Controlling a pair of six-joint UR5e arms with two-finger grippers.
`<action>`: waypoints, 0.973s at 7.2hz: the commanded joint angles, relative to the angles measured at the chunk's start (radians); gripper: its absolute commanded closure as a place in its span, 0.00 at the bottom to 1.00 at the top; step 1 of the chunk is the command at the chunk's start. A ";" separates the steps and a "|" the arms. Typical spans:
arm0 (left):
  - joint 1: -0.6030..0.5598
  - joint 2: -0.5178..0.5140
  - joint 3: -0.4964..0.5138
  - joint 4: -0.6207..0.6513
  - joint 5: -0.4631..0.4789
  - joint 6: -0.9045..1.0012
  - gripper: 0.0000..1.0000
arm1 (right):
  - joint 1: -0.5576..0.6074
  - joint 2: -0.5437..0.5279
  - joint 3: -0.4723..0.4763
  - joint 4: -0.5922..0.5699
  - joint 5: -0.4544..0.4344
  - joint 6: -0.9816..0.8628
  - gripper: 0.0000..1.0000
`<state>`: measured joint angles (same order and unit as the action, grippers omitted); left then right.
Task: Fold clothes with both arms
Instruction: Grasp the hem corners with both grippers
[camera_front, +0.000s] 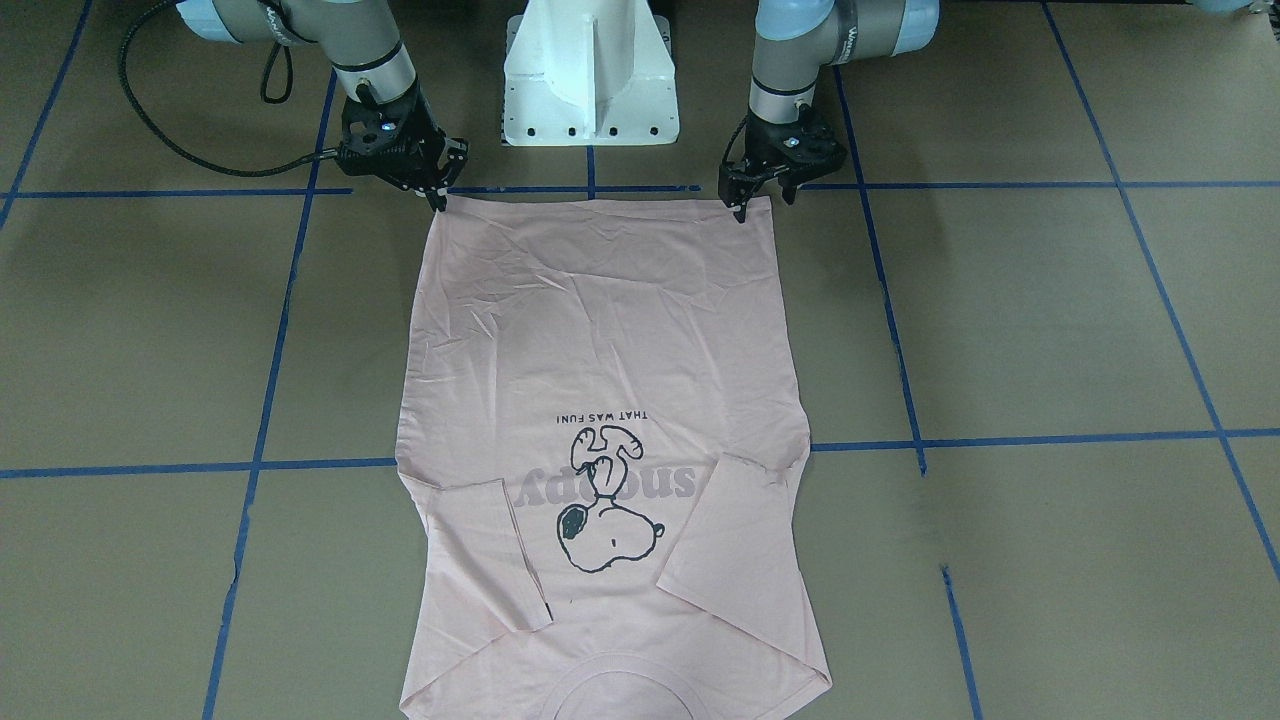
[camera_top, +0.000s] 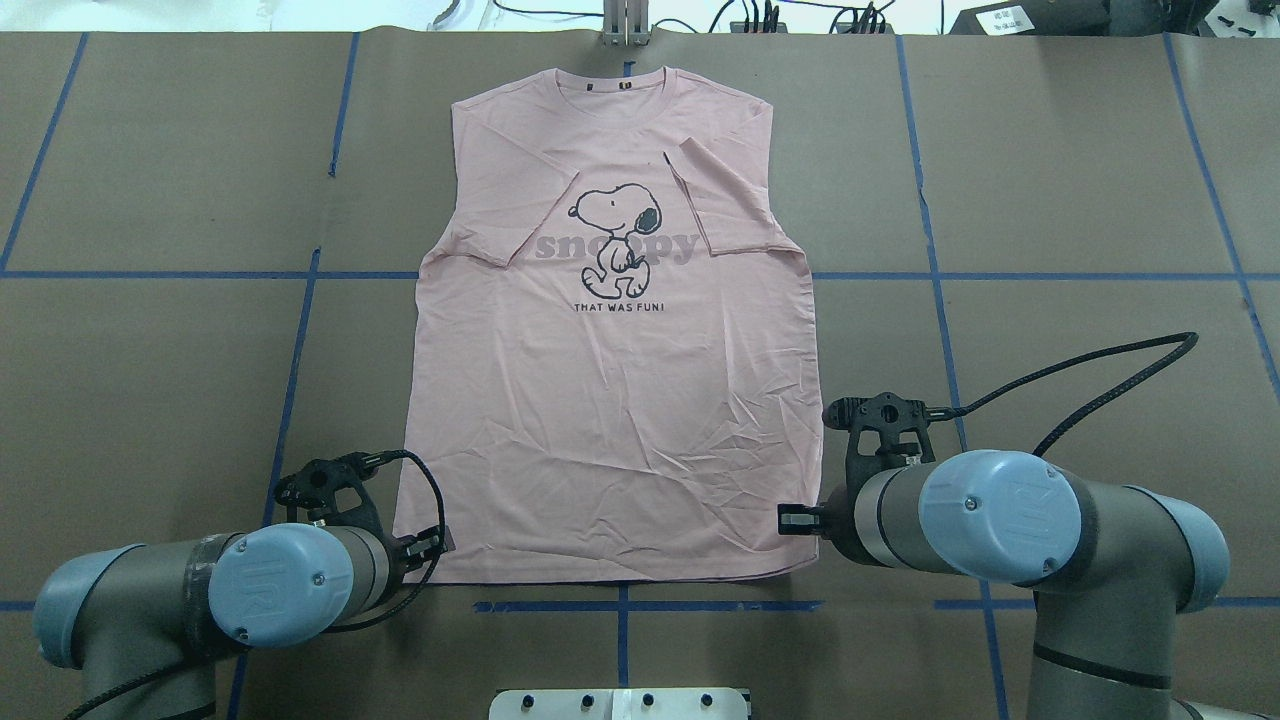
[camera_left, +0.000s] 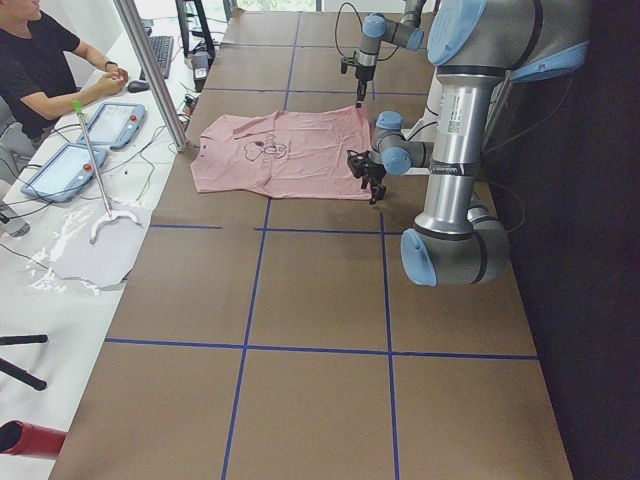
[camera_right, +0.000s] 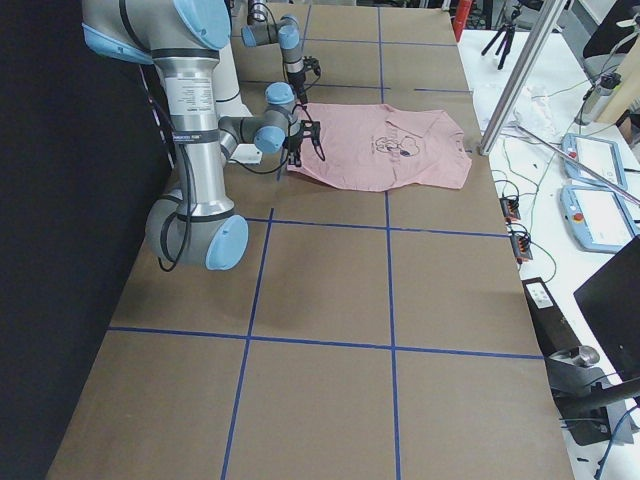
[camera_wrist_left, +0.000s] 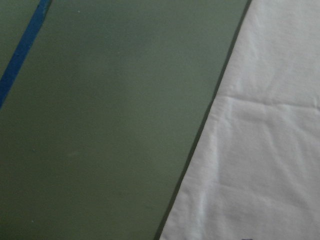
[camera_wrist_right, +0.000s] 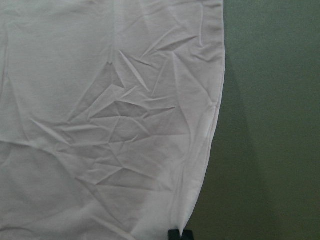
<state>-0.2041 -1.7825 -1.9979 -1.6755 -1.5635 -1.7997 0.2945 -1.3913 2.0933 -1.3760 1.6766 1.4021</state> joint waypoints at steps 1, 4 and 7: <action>0.002 -0.001 -0.001 -0.001 -0.001 0.000 0.66 | 0.000 0.000 0.001 0.000 0.000 0.000 1.00; 0.002 -0.009 -0.012 -0.001 -0.007 0.002 1.00 | 0.002 0.000 0.001 0.000 0.000 -0.002 1.00; -0.003 -0.002 -0.069 0.000 -0.013 0.014 1.00 | 0.024 -0.012 0.022 0.000 0.050 -0.006 1.00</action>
<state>-0.2042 -1.7926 -2.0270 -1.6764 -1.5746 -1.7939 0.3037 -1.3946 2.0998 -1.3760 1.6933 1.3989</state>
